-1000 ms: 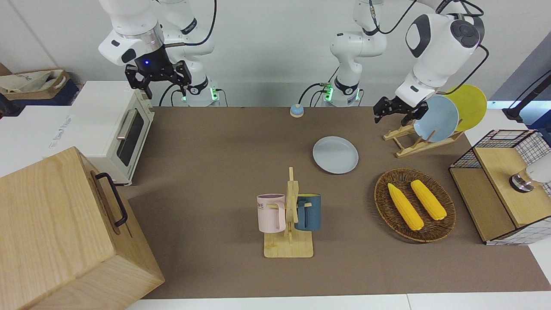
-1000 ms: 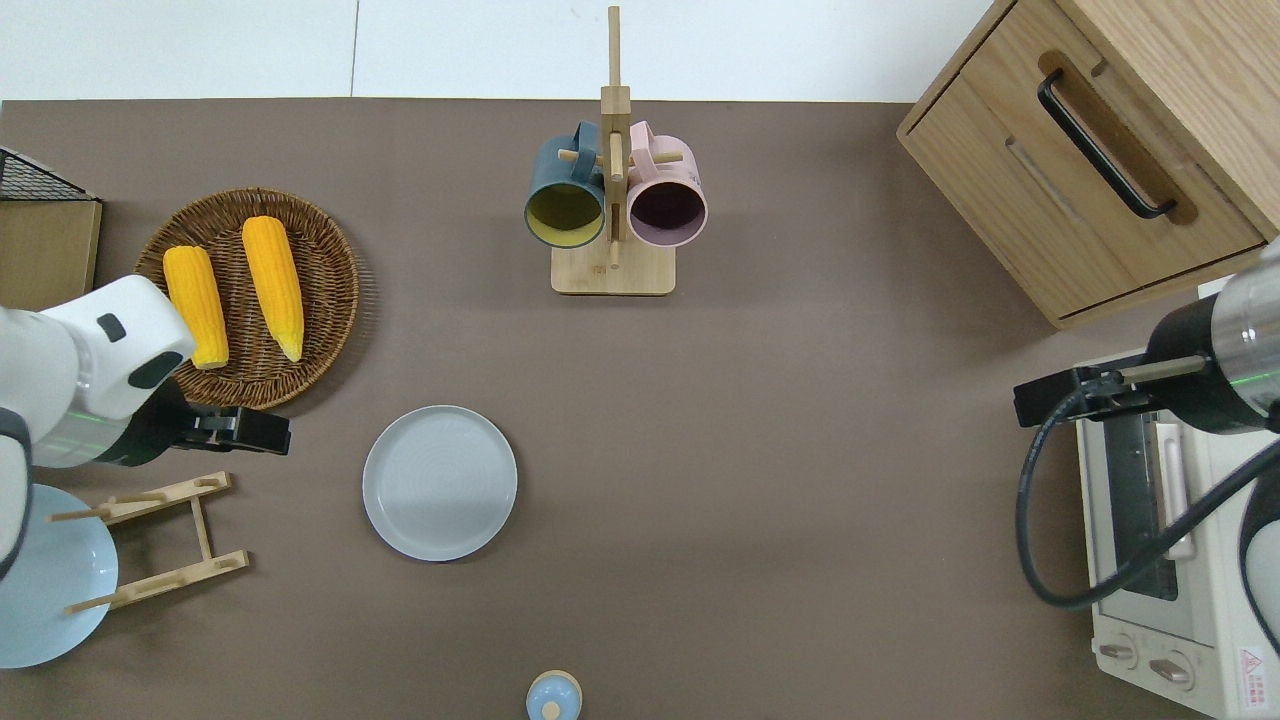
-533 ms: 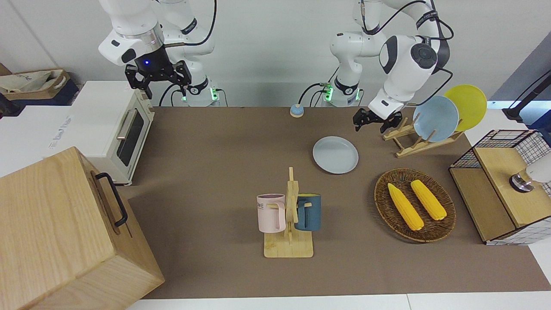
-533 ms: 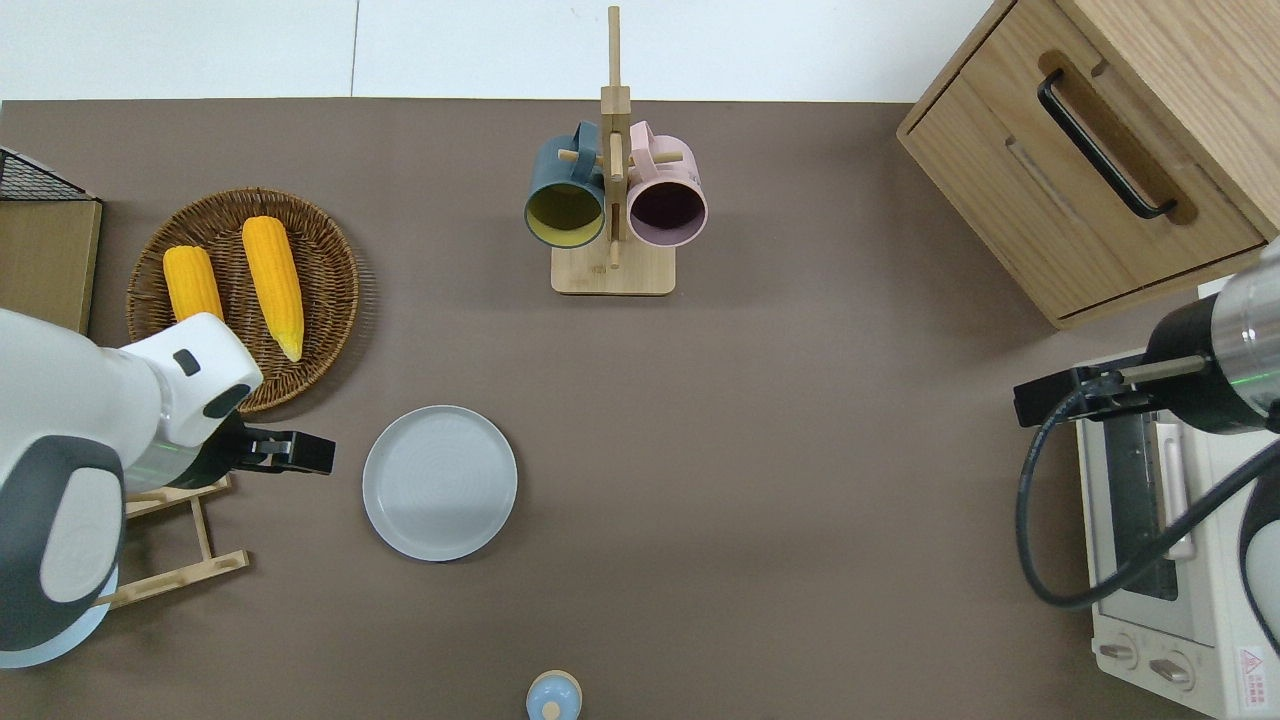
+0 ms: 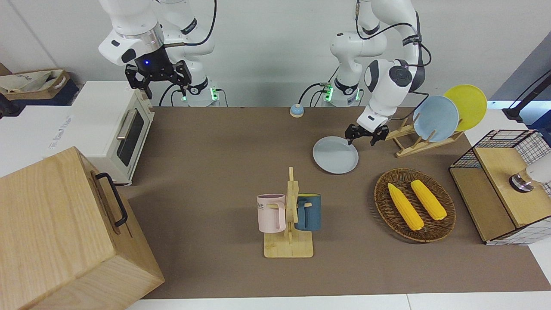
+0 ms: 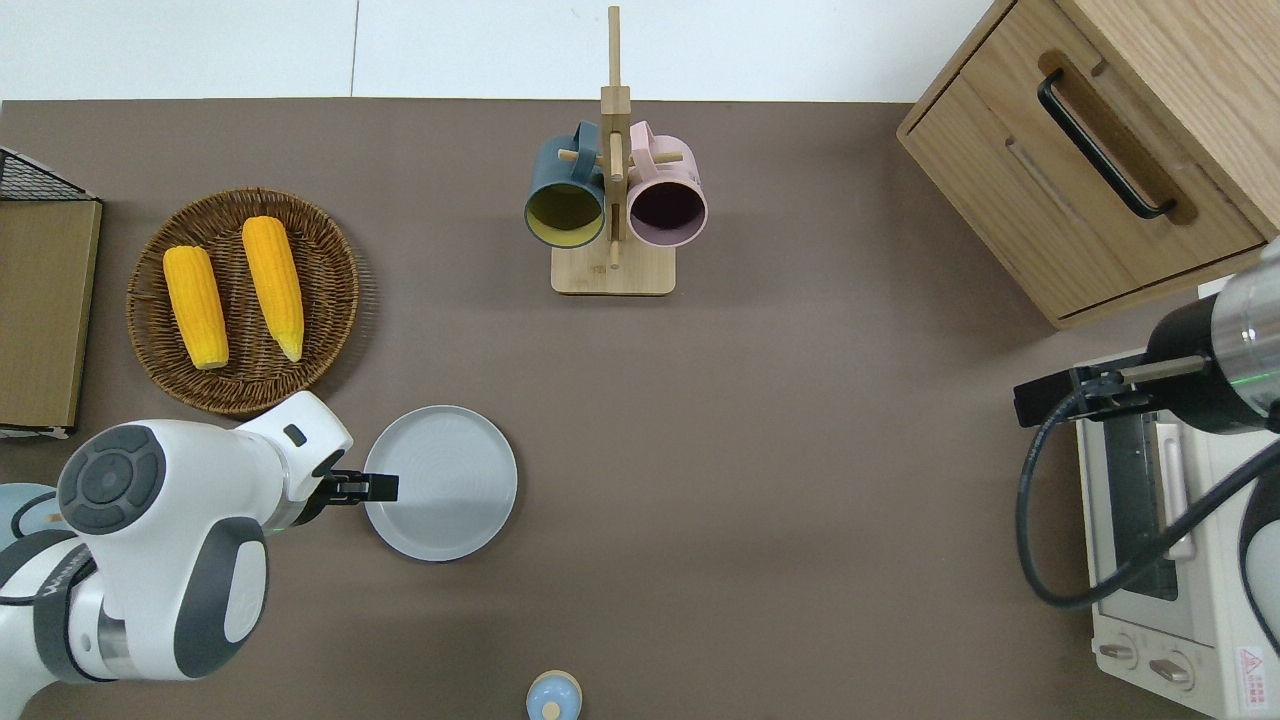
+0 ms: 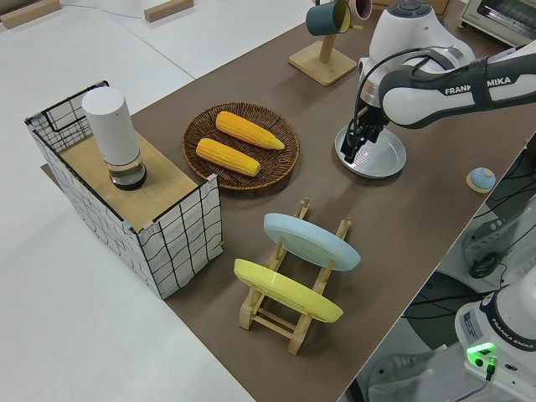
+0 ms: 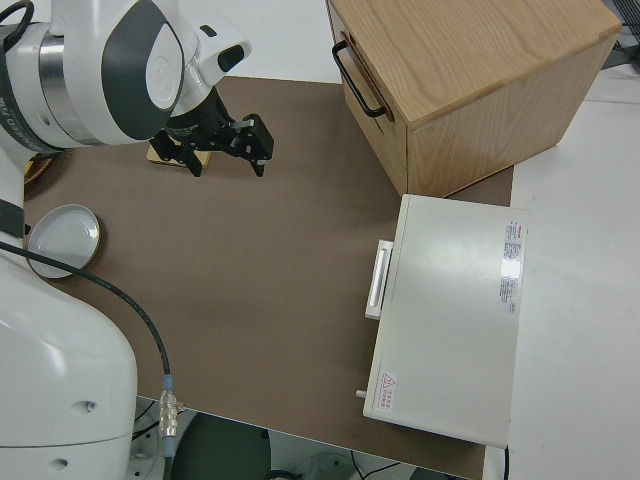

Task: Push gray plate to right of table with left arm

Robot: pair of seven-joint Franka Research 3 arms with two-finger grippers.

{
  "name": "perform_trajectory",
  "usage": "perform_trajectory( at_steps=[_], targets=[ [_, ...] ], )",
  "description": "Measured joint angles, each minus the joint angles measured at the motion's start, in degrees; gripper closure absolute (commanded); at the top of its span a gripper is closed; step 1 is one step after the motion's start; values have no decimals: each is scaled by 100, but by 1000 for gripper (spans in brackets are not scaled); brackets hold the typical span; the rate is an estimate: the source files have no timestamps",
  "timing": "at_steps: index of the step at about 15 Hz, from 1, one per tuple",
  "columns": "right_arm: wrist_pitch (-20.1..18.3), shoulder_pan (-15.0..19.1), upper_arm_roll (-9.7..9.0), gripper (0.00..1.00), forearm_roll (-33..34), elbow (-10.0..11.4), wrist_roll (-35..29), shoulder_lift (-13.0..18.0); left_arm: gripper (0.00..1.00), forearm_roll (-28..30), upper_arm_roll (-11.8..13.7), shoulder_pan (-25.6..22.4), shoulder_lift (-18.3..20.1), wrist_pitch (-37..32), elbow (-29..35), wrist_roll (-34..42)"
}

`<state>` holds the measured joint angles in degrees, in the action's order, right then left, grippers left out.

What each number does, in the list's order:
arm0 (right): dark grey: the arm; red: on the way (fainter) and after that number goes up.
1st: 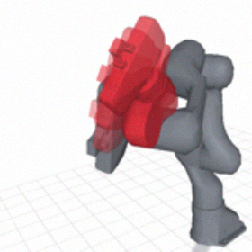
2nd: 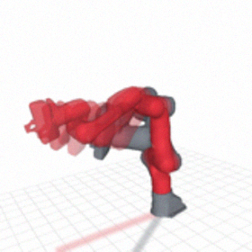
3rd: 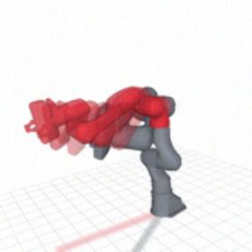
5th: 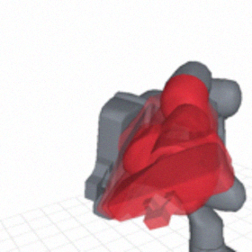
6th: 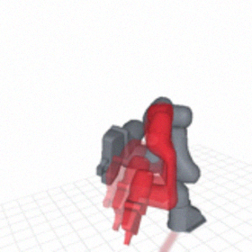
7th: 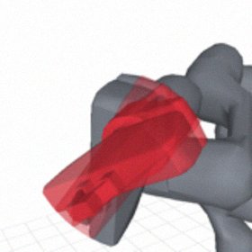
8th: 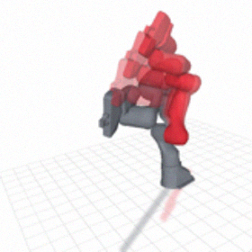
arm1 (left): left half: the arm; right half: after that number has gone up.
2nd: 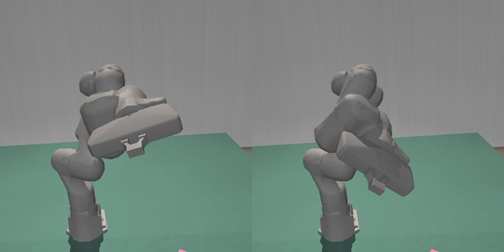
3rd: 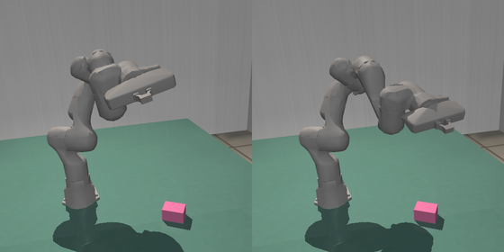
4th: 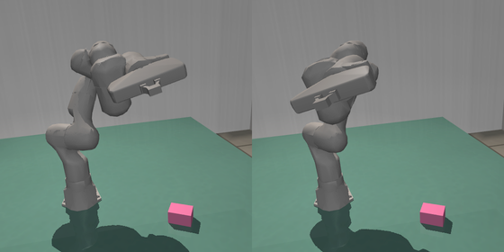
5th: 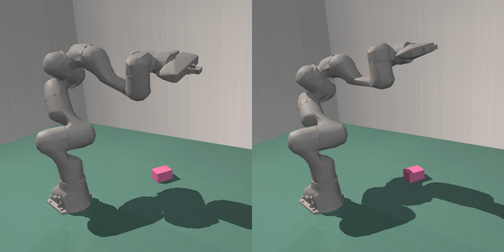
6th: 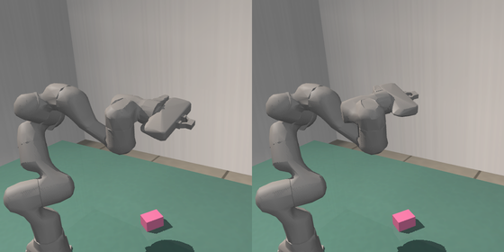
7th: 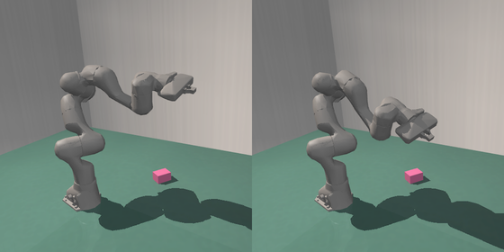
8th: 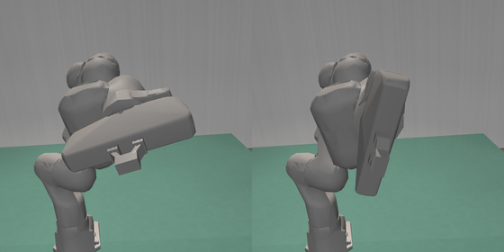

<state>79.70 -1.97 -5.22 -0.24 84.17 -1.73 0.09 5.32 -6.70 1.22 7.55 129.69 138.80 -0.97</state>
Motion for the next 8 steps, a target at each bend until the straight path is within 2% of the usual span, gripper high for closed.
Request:
perform_trajectory(
  at_steps=[8],
  targets=[
    [0,0,0,17,0,0,0,0,17,0,0,0,-279,435,276,-6]
  ],
)
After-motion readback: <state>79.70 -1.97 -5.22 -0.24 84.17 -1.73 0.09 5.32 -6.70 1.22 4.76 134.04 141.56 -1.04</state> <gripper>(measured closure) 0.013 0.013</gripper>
